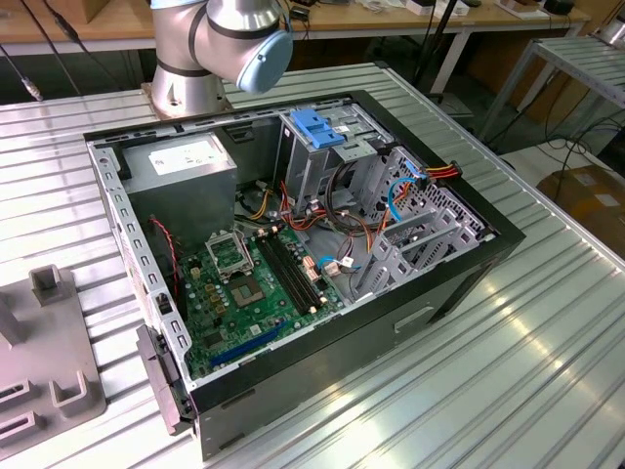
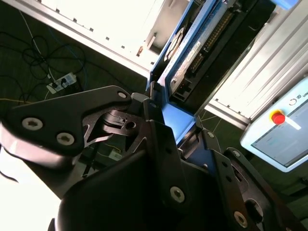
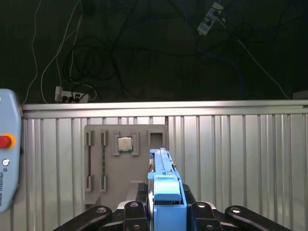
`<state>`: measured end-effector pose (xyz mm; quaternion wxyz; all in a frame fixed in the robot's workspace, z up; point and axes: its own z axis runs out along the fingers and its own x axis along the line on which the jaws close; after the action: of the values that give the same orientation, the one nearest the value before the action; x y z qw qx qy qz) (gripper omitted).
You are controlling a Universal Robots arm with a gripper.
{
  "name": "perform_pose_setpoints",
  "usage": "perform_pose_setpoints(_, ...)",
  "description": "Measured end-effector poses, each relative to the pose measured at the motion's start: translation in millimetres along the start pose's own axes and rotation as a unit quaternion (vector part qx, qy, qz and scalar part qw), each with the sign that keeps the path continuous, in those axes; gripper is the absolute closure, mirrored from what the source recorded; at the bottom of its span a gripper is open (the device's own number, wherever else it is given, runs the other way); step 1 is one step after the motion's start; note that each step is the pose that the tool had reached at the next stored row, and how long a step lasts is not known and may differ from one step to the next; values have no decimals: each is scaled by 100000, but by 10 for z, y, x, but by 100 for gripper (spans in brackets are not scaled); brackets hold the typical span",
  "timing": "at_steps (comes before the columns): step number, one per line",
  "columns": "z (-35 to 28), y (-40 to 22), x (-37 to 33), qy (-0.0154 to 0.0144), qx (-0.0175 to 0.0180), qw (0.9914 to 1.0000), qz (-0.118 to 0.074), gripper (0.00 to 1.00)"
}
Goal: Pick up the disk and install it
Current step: 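Pick up the disk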
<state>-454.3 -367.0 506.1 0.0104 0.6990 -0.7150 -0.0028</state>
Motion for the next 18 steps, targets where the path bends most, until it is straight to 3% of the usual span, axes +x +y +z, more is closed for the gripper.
perform_pose_setpoints(18, -2, -172, -3, -2, -1, 100000, -2, 63)
